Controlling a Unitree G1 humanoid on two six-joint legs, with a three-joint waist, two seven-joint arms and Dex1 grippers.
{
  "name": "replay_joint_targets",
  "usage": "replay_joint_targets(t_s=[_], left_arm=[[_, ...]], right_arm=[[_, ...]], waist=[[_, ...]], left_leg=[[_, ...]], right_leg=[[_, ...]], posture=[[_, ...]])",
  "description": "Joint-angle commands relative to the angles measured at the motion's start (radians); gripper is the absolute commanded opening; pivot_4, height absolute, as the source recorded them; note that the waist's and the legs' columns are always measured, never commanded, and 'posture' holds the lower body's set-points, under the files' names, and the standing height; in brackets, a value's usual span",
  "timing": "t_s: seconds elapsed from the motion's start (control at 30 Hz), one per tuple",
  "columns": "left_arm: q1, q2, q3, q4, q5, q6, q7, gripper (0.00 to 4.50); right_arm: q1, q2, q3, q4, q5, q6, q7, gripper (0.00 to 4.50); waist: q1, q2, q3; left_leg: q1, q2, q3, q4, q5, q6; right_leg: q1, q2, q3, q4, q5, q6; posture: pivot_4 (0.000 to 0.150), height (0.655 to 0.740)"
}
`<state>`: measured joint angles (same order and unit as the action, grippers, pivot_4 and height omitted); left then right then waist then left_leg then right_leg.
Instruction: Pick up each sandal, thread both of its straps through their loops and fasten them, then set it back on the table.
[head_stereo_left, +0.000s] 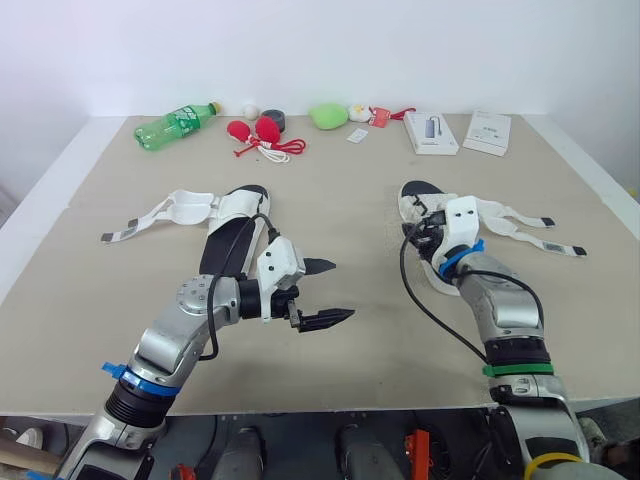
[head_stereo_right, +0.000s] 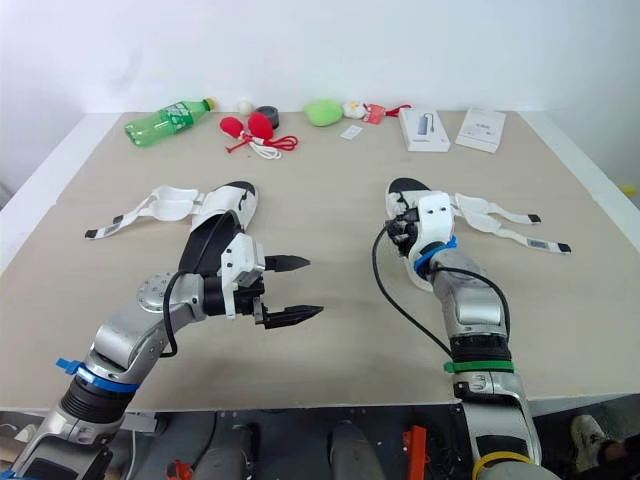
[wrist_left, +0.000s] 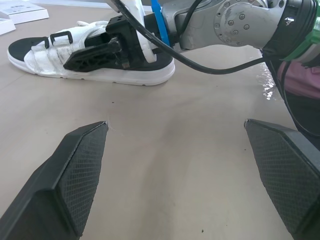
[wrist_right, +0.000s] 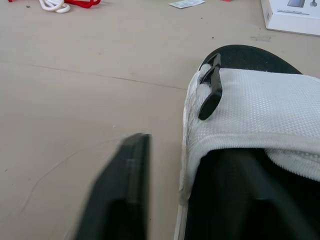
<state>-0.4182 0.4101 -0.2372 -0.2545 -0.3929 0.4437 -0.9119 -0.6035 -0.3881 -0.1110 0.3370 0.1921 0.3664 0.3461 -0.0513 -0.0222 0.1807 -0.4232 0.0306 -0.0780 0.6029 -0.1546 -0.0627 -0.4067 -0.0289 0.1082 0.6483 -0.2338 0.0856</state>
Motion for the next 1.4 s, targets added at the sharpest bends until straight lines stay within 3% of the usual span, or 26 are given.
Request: replay_joint_targets(t_s=[0.03, 0.27, 0.4, 0.7, 0.93, 1.4], left_arm=[[-0.002, -0.003, 0.002, -0.031, -0.001, -0.014, 0.003, 4.50], [0.003, 0.001, 0.004, -0.031, -0.004, -0.019, -0.003, 4.50], [0.003, 0.025, 0.025, -0.021, -0.011, -0.039, -0.034, 4.50], [0.006, 0.050, 0.040, -0.008, -0.020, -0.077, -0.082, 4.50], [0.018, 0.067, 0.041, -0.021, -0.035, -0.078, -0.129, 4.50], [0.068, 0.086, 0.041, -0.062, -0.043, -0.077, -0.145, 4.50]], right_arm=[[-0.018, 0.000, -0.003, 0.015, -0.013, -0.035, 0.004, 0.10], [0.022, -0.032, 0.039, -0.038, -0.013, -0.052, 0.130, 0.04], [0.101, -0.139, 0.134, -0.245, 0.050, -0.021, 0.412, 0.04], [0.312, -0.363, 0.180, -0.551, 0.164, -0.109, 0.813, 0.04], [0.383, -0.476, 0.211, -0.476, 0.135, -0.398, 1.085, 0.04], [0.297, -0.475, 0.257, -0.425, 0.187, -0.403, 1.222, 0.04]], waist=[[0.000, 0.000, 0.000], [0.000, 0.000, 0.000], [0.000, 0.000, 0.000], [0.003, 0.001, 0.001], [0.001, 0.001, 0.001], [0.003, 0.000, 0.001]], left_leg=[[0.000, 0.000, 0.000, 0.000, 0.000, 0.000], [0.000, 0.000, 0.000, 0.000, 0.000, 0.000], [0.000, 0.000, 0.000, -0.001, 0.000, 0.001], [0.000, 0.000, 0.000, -0.001, -0.002, 0.002], [0.000, 0.000, 0.001, 0.001, -0.002, 0.002], [0.001, 0.001, 0.001, 0.001, -0.002, 0.002]], right_leg=[[0.000, 0.000, 0.000, 0.000, 0.000, 0.000], [0.000, 0.000, 0.000, 0.000, 0.000, -0.001], [0.000, 0.000, 0.000, 0.000, -0.001, 0.000], [0.000, 0.000, 0.000, 0.000, -0.004, -0.001], [0.000, 0.000, 0.000, 0.000, -0.004, -0.003], [0.000, 0.000, 0.000, 0.000, -0.004, -0.004]], posture=[[0.150, 0.7400], [0.150, 0.7400], [0.150, 0.7400], [0.150, 0.7400], [0.150, 0.7400], [0.150, 0.7400]])
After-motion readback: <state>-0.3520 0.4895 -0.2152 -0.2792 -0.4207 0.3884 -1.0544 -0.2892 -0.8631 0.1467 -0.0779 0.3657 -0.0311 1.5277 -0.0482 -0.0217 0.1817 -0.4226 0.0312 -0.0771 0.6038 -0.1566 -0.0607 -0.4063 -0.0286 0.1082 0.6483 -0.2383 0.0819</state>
